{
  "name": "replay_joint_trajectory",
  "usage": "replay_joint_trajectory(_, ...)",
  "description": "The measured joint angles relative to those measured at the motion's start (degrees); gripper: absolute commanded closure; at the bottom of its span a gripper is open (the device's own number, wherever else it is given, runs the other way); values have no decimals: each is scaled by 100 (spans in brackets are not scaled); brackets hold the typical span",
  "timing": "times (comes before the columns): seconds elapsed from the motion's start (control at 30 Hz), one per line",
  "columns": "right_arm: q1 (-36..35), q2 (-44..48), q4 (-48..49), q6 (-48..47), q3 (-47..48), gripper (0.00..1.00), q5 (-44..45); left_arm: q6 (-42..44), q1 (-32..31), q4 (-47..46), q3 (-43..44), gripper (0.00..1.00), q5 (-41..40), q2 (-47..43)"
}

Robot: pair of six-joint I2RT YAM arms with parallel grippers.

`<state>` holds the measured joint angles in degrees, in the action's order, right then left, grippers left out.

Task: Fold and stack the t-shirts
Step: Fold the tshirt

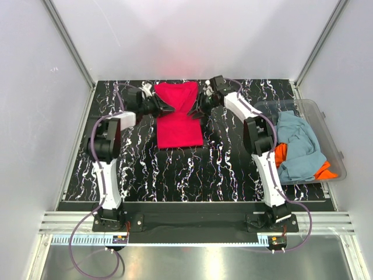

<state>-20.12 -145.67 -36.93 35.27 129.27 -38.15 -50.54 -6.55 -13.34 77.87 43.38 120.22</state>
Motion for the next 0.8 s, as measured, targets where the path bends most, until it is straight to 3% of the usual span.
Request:
replay_joint_trajectory(0.2, -138, 1104, 1193, 452, -2603, 76, -636, -645, -109, -723, 686, 75, 302, 1589)
replay_joint_trajectory(0.37, -125, 1637, 2004, 772, -3912, 84, -1093, -111, -55, 184, 1469, 68, 470, 1725)
replay_joint_trajectory(0.53, -109, 1683, 2352, 811, -4413, 84, -1126, 758, -35, 1392, 1346, 64, 175, 901)
replay_joint_trajectory(0.8, -96, 1668, 2575, 879, -4516, 83, -1075, 1353, -66, 1827, -463, 66, -57, -1388)
